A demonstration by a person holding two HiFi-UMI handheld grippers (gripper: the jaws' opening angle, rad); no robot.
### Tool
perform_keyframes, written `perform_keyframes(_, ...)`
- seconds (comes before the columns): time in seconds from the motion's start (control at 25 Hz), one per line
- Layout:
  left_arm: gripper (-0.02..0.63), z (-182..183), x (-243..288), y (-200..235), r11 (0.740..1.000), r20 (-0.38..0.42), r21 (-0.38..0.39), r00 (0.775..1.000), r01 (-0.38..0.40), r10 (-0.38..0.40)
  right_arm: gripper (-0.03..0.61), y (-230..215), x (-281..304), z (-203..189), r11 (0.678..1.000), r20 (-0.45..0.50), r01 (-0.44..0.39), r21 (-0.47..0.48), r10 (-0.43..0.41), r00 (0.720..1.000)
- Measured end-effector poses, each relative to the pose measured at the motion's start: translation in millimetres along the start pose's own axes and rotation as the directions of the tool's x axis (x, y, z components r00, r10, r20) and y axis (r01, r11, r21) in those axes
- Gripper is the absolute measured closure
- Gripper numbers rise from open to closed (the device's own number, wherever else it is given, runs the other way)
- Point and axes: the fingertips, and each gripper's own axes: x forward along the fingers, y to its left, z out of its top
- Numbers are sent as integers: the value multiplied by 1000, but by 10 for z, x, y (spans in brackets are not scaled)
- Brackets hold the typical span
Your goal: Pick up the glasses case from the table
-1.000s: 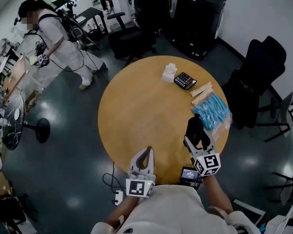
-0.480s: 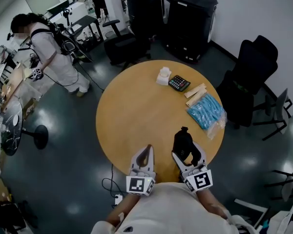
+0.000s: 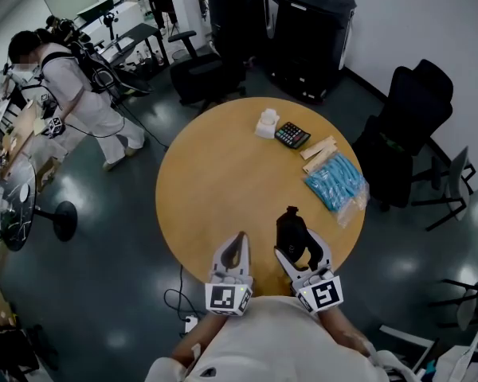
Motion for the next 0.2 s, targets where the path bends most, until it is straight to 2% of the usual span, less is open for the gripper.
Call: perform_keyframes(0.2,606,-7,-16,-29,1000,0,-7,1000,12,-12,247,1,-25,-9,1000,2,12,10,-12,1000)
